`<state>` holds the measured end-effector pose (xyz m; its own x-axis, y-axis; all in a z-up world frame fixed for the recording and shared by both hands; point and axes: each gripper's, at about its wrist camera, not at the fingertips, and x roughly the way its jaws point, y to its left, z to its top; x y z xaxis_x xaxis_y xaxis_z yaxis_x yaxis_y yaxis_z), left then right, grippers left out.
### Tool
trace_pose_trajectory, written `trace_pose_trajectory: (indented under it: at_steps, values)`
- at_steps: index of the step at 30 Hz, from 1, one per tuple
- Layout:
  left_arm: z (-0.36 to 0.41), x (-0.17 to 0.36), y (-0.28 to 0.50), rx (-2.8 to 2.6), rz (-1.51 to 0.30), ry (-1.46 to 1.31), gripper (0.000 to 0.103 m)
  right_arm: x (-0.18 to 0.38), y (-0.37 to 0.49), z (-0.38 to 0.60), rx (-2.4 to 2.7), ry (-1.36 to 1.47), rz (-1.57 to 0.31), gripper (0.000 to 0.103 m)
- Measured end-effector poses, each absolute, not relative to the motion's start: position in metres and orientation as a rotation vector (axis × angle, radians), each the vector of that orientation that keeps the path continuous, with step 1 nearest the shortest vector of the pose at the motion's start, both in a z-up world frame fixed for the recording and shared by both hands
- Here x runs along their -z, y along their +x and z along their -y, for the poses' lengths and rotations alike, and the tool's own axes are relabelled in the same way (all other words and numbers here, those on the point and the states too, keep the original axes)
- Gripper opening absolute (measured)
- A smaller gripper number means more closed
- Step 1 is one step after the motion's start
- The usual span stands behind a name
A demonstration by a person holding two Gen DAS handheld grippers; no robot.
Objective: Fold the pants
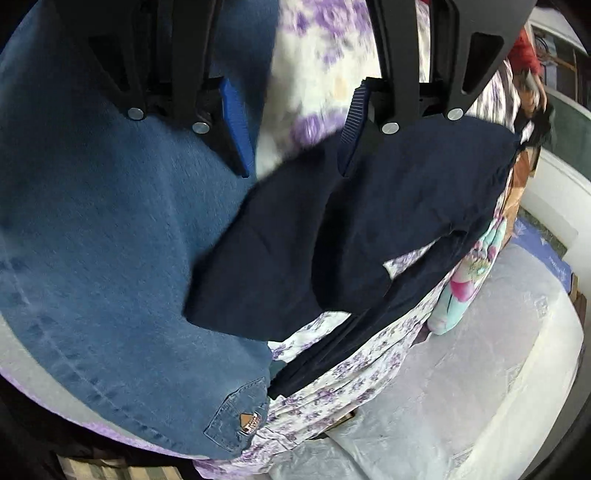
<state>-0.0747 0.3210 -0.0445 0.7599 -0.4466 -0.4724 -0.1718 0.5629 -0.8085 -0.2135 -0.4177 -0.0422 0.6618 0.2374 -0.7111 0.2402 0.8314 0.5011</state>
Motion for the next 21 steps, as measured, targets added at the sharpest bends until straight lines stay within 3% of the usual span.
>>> trace_pose_trajectory:
  at_steps: [1,3,4,5,9,13,16,21]
  values:
    - [-0.324,0.041,-0.08,0.171,-0.71,-0.972,0.015,0.046,-0.202,0.419,-0.006,0.628,-0.857,0.047]
    - [-0.328,0.039,-0.089,0.136,-0.703,-0.942,0.015,0.051,-0.189,0.429,0.025,0.648,-0.841,0.033]
    - [-0.33,0.042,-0.092,0.122,-0.703,-0.939,0.015,0.055,-0.183,0.435,0.039,0.682,-0.821,0.017]
    - [-0.332,0.045,-0.093,0.119,-0.707,-0.951,0.015,0.057,-0.181,0.442,0.009,0.744,-0.791,0.011]
    - [-0.343,0.061,-0.106,0.104,-0.719,-1.03,0.013,0.031,-0.22,0.442,-0.023,0.686,-0.713,0.009]
    - [-0.336,0.07,-0.112,0.071,-0.777,-0.946,0.014,0.05,-0.239,0.442,-0.048,0.601,-0.86,0.008]
    - [-0.331,0.066,-0.116,0.049,-0.792,-0.888,0.015,0.029,-0.248,0.437,-0.009,0.574,-0.851,0.016]
    - [-0.338,0.036,-0.151,-0.043,-0.756,-0.736,0.012,-0.034,-0.268,0.461,0.289,0.389,-0.624,0.028]
